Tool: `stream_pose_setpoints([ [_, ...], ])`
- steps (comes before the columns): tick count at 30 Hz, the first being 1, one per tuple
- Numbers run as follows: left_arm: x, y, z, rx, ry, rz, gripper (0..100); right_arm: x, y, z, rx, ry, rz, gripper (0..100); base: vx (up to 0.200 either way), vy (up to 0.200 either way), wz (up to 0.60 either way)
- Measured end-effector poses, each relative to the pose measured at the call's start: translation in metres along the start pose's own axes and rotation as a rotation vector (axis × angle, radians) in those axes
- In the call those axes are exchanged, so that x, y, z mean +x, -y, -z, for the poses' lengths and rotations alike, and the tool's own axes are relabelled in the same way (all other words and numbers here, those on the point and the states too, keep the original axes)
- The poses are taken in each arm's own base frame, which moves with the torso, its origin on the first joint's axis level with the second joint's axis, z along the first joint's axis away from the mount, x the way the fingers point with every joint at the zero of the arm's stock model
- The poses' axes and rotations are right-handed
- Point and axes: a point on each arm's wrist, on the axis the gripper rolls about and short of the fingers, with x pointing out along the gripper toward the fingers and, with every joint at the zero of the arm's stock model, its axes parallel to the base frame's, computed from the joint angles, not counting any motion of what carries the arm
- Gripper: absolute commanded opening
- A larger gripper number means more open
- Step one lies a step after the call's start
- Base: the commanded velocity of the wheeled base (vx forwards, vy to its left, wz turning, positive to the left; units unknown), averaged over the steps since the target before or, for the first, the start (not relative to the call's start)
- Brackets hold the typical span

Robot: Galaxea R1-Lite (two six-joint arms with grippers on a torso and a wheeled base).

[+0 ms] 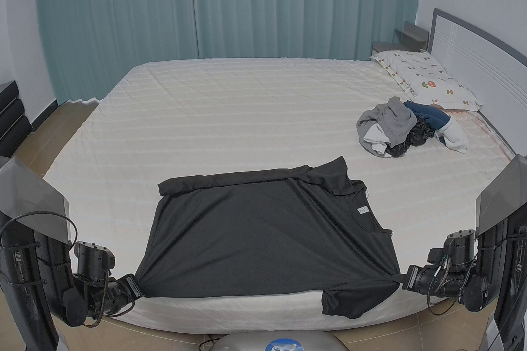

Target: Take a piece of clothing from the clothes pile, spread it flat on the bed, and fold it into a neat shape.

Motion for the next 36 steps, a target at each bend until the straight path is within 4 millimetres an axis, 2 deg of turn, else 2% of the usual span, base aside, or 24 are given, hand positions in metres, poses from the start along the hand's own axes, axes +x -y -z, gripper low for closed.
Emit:
stream_pose_setpoints([
  [3, 0.001, -0.001, 0.001, 0.002, -0.009, -0.007, 0, 0.002, 0.001, 0.003, -0.004, -0.017, 0.007, 0, 0.0, 0.0, 0.0],
  [4, 0.002, -0.001, 0.002, 0.001, -0.011, -0.008, 0, 0.003, 0.002, 0.004, -0.006, -0.023, 0.008, 100, 0.0, 0.0, 0.0],
  [5, 0.002, -0.001, 0.002, 0.0, -0.012, -0.008, 0, 0.004, 0.002, 0.005, -0.007, -0.029, 0.009, 100, 0.0, 0.0, 0.0],
  [6, 0.003, -0.001, 0.002, -0.002, -0.013, -0.009, 100, 0.005, 0.002, 0.006, -0.007, -0.034, 0.01, 100, 0.0, 0.0, 0.0],
  [12, 0.004, 0.0, 0.001, -0.008, -0.015, -0.001, 100, 0.006, 0.002, 0.009, 0.004, -0.054, 0.001, 100, 0.0, 0.0, 0.0],
  [17, 0.006, 0.002, -0.002, -0.035, -0.003, 0.013, 100, 0.006, 0.0, 0.002, 0.044, -0.023, -0.019, 100, 0.0, 0.0, 0.0],
  [26, 0.007, 0.013, -0.016, -0.121, 0.095, 0.101, 100, 0.009, -0.008, -0.02, 0.31, 0.05, -0.11, 100, 0.0, 0.0, 0.0],
  [31, 0.008, 0.016, -0.021, -0.181, 0.117, 0.135, 100, 0.015, -0.011, -0.031, 0.39, 0.081, -0.157, 100, 0.0, 0.0, 0.0],
  [36, 0.011, 0.018, -0.025, -0.219, 0.118, 0.164, 100, 0.019, -0.012, -0.038, 0.459, 0.095, -0.181, 100, 0.2, 0.0, 0.0],
])
